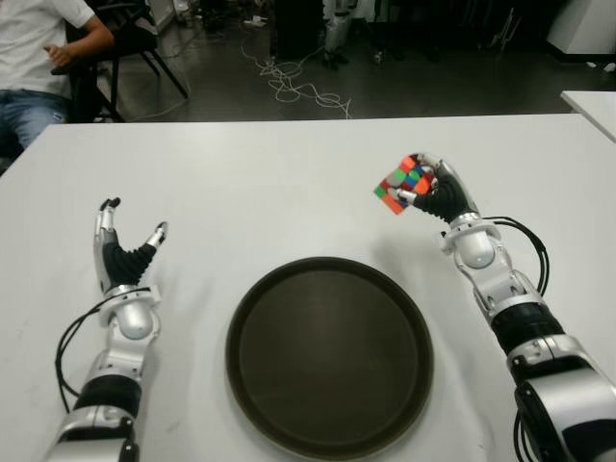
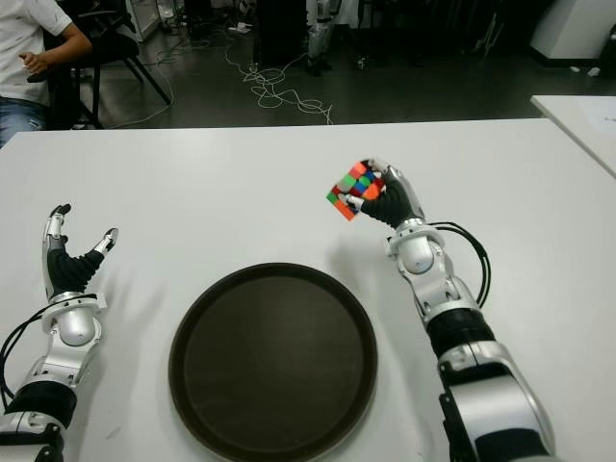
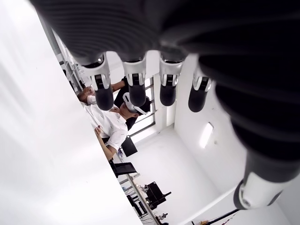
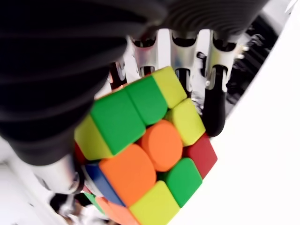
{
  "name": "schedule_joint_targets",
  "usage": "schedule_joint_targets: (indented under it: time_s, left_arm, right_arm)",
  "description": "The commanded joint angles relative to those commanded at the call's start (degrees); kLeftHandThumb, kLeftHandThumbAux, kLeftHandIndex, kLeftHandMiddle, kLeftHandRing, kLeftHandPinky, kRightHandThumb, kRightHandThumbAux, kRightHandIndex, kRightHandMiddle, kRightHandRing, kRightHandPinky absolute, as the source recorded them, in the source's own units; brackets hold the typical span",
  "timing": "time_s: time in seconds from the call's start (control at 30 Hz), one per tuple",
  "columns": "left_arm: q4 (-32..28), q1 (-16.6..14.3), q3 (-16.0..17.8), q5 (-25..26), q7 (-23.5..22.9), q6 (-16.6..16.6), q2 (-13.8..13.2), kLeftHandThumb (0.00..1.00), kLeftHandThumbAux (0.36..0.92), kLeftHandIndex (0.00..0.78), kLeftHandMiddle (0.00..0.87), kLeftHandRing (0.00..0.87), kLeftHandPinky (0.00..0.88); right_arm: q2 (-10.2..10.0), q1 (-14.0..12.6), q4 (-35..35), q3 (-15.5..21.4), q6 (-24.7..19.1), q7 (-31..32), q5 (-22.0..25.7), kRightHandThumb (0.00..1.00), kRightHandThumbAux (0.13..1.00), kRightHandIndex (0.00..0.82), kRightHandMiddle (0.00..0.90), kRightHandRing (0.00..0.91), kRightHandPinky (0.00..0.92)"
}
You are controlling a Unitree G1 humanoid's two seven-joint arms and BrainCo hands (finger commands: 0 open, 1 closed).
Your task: Pick up the Rubik's Cube and put it in the plate
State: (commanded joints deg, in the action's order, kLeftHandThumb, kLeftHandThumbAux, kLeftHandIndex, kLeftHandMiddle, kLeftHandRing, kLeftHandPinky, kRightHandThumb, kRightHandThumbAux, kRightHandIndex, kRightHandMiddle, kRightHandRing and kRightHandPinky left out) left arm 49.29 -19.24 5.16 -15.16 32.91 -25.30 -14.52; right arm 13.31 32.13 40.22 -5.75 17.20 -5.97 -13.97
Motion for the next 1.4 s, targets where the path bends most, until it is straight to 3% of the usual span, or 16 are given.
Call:
schedule_joint_targets:
  time_s: [0.13,0.33,0.53,0.9,1.1,1.4]
  left_arm:
    - [-0.33,0.14,-0.11,-0.2,0.2,0.17,-0.01,0.0,0.662,0.015,0.025,0.009,0.026]
    - [-0.46,0.24,-0.18,-0.3,0.28,0.43,-0.06,0.0,0.675,0.016,0.027,0.004,0.01]
    - [-0.03,0.07,-0.25,-0.36,0.5,0.03,0.0,0.0,0.66,0.022,0.035,0.006,0.009]
    - [0.25,-0.18,-0.14,0.05,0.71,-0.85,0.32,0.0,0.671,0.024,0.033,0.021,0.041]
    - [0.1,-0.17,-0.02,0.2,0.61,-0.55,0.26,0.0,0.685,0.022,0.025,0.007,0.019]
    - [-0.07,-0.15,0.3,0.73,0.39,-0.35,0.42,0.0,0.661,0.017,0.029,0.004,0.019]
  right_arm:
    - [-0.56,-0.5,-2.17,1.86,0.32,3.08,3.6,0.699,0.723,0.438,0.802,0.817,0.805]
    - [-1.09,-1.03,-6.77,4.12,-2.73,8.23,8.91,0.699,0.723,0.438,0.801,0.812,0.798]
    - [-2.14,-2.74,-17.6,5.93,-11.87,13.76,15.29,0.701,0.722,0.439,0.796,0.805,0.793]
    - [-3.27,-5.57,-30.15,7.56,-27.69,19.16,23.24,0.703,0.721,0.438,0.785,0.799,0.797]
    - [-3.37,-5.87,-33.24,7.85,-33.93,20.68,25.7,0.704,0.721,0.437,0.773,0.789,0.792]
    - [-3.94,-6.97,-34.31,6.05,-38.7,22.06,25.7,0.706,0.72,0.437,0.764,0.783,0.791]
